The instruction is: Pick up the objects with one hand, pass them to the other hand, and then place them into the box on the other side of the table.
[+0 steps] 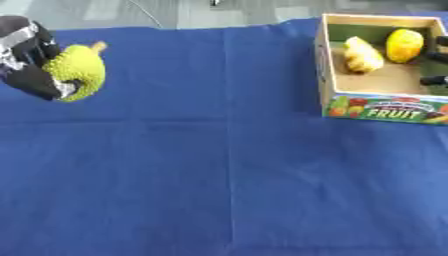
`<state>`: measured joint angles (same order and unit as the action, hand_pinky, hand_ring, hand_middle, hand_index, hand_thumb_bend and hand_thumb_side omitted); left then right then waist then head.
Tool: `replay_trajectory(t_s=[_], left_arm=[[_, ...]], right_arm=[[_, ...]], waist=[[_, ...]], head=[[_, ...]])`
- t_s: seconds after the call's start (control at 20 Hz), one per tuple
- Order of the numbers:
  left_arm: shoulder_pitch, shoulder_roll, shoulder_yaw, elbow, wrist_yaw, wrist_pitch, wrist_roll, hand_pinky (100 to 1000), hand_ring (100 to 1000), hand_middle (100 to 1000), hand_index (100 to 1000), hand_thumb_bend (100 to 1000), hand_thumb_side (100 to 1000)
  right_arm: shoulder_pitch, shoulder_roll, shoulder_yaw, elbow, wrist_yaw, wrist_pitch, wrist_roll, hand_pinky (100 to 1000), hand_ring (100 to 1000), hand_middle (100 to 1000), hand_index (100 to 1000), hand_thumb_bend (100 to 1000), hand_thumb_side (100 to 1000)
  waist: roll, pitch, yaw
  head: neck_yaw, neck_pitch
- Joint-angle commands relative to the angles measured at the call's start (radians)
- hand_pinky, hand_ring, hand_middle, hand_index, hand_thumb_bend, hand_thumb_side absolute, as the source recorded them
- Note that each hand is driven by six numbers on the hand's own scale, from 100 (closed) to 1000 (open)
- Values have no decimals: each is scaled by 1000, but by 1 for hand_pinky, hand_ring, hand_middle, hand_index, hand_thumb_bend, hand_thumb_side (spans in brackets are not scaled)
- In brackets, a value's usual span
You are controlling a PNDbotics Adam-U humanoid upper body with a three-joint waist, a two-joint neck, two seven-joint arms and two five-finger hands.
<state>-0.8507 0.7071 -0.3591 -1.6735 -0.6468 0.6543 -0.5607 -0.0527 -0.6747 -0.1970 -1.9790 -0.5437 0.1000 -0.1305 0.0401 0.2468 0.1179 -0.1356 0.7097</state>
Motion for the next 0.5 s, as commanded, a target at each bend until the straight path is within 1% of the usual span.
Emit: replay_trajectory(t_s=[0.05,0.1,0.2,0.35,0.5], left_arm=[[-7,40,36,-53,-9,36,-11,612,557,465,394,304,100],[-6,40,42,-68,-6,38,-4,607,551,459,386,305,100],[-5,38,51,-99,8,41,15,598,542,453,372,335,100],[-3,26,61,-141,47,51,60,580,520,443,356,324,100],[1,3,67,-177,101,71,134,561,499,423,341,300,100]], right_arm=[[-7,-32,-13,-21,-7,-5,-1,623,862,852,961,100,632],[-7,-32,-13,-21,-7,-4,-1,624,862,852,961,100,632],[-7,-33,-13,-21,-8,-5,-1,624,862,852,961,100,630],[-12,-39,-12,-21,-14,-9,2,624,862,851,960,100,622],[-22,-56,-7,-21,-25,-16,7,625,862,852,960,100,611]], waist=[[-7,-38,2],[-7,-38,2],[-8,-39,3],[-10,-40,3],[-13,-43,4]], head=[[-3,-1],[-4,-1],[-6,0],[-11,-2],[-20,-2]])
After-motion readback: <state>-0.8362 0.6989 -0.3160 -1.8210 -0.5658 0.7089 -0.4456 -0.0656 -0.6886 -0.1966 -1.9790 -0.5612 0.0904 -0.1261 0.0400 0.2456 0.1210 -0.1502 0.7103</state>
